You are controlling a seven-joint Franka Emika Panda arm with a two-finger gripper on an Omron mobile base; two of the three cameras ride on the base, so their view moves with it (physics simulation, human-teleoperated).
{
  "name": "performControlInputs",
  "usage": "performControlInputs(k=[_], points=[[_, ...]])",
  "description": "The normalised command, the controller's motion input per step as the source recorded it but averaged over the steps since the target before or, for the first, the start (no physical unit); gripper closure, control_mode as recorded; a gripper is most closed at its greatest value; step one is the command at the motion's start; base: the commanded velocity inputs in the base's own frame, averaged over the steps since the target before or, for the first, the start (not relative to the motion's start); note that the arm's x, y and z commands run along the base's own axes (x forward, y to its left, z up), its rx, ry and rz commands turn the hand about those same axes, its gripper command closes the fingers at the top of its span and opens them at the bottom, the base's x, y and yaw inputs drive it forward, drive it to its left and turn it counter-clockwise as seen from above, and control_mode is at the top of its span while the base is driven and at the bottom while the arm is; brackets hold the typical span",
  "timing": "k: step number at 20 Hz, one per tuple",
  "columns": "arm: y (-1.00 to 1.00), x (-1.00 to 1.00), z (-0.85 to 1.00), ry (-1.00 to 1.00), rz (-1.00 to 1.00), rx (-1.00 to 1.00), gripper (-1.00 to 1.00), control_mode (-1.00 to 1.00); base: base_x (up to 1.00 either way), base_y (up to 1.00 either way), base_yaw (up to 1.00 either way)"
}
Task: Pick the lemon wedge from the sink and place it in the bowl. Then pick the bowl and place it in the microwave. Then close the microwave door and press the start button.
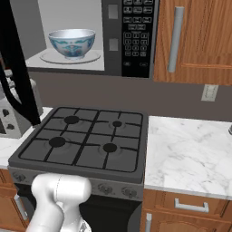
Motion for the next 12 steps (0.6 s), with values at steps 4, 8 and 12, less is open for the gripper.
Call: performControlInputs(k=[4, 8, 12], points=[[-0.59, 0.14, 0.46, 0.0, 0.0, 0.12, -1.0, -1.0, 0.0, 0.0, 0.0], [-0.45, 0.47, 0.09, 0.02, 0.04, 0.06, -1.0, -1.0, 0.0, 0.0, 0.0], [-0.17, 0.75, -0.13, 0.05, 0.09, 0.0, -1.0, -1.0, 0.0, 0.0, 0.0]])
